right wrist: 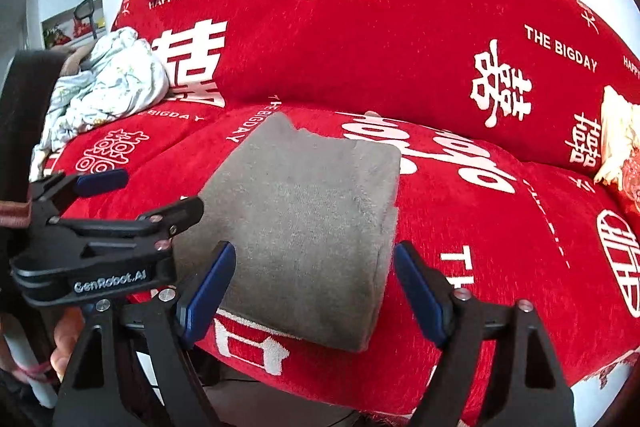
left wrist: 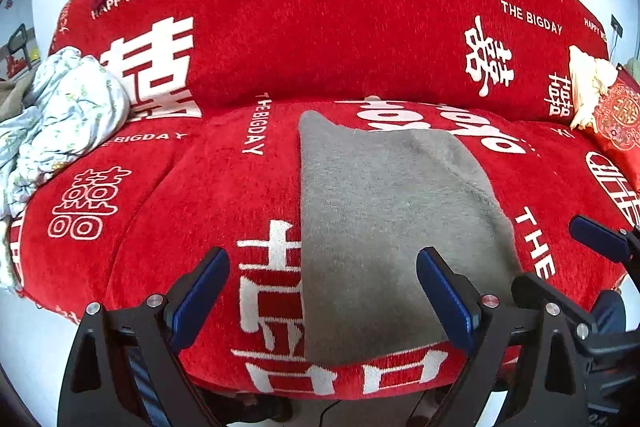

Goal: Fold small clothes

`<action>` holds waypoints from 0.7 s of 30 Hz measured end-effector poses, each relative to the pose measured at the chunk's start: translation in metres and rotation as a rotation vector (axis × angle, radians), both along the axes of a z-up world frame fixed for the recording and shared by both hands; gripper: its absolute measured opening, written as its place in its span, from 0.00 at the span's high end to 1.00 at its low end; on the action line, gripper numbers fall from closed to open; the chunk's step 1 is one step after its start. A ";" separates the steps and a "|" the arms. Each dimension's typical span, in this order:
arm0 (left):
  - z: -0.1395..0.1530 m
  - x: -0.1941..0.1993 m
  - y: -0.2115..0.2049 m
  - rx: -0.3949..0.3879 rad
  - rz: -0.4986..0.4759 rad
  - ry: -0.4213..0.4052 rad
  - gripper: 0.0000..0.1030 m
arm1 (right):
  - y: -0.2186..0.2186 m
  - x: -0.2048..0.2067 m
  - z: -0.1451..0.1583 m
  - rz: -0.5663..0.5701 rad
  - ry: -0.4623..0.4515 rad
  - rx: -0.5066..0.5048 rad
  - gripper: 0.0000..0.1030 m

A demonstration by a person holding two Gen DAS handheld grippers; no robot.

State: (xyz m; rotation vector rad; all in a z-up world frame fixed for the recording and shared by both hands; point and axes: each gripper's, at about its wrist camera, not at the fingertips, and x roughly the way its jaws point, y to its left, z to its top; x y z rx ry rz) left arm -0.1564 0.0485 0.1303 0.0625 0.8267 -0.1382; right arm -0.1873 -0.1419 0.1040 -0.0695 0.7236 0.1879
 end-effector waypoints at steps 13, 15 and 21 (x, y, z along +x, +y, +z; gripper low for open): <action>0.006 -0.029 -0.002 0.045 0.082 -0.082 0.08 | -0.006 -0.005 -0.007 -0.056 0.035 0.031 0.19; 0.008 -0.030 0.000 0.048 0.086 -0.094 0.08 | -0.006 -0.006 -0.008 -0.057 0.036 0.030 0.19; 0.010 -0.034 0.002 0.041 0.096 -0.103 0.08 | -0.007 -0.006 -0.009 -0.069 0.043 0.035 0.18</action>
